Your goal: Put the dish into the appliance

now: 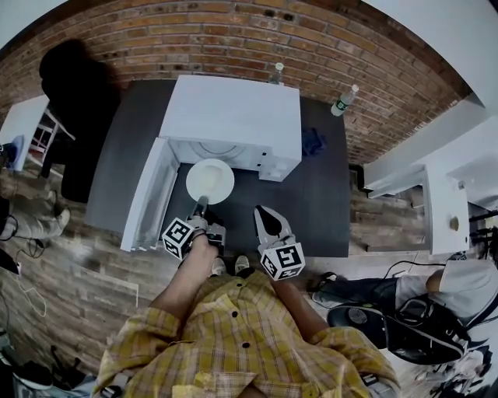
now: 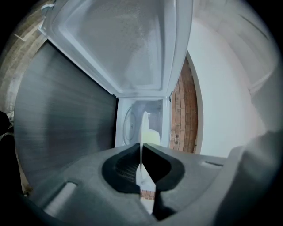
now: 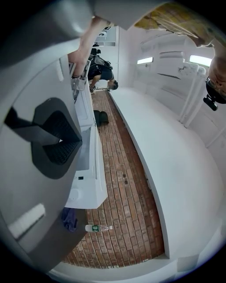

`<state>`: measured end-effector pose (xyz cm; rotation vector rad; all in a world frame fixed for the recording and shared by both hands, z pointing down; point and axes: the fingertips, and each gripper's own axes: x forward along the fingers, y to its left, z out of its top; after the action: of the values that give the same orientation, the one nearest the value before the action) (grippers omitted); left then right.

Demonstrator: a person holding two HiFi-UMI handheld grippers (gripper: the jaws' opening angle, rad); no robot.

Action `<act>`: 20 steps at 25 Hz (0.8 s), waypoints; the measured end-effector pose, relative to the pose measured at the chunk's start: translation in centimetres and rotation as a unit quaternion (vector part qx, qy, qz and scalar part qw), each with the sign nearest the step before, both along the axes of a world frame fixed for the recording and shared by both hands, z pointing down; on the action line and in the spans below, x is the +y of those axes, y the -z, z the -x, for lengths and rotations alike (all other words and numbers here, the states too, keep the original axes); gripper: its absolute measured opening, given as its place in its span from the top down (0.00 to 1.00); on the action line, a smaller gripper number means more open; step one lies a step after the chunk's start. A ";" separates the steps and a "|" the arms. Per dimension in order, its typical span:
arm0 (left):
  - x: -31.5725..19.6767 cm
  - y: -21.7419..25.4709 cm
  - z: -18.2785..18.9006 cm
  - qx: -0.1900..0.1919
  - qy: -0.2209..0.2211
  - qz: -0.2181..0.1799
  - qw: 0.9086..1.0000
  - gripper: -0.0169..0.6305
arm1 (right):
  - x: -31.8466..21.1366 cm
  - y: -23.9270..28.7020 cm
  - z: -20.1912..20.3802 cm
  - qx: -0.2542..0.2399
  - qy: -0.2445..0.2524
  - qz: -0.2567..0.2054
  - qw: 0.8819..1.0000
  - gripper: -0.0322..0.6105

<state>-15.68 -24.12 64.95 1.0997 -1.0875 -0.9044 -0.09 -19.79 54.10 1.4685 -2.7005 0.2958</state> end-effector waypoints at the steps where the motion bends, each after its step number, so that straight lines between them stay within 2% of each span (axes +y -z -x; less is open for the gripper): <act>1: -0.3 -0.3 -0.2 0.002 0.001 0.004 1.000 0.96 | -0.3 0.2 -0.1 -0.001 0.001 -0.001 1.000 0.96; 10: -4.0 -2.7 -0.5 -0.001 0.031 0.004 0.999 0.96 | -2.0 -0.2 -0.7 -0.002 0.024 0.001 1.000 0.96; 20: -8.8 -5.2 -1.4 -0.005 0.045 0.002 0.999 0.95 | -5.0 -0.1 -1.3 -0.006 0.024 -0.002 1.000 0.96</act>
<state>-14.32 -32.92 70.17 1.0591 -1.1532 -0.9677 1.18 -24.74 54.15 1.4055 -2.7429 0.2973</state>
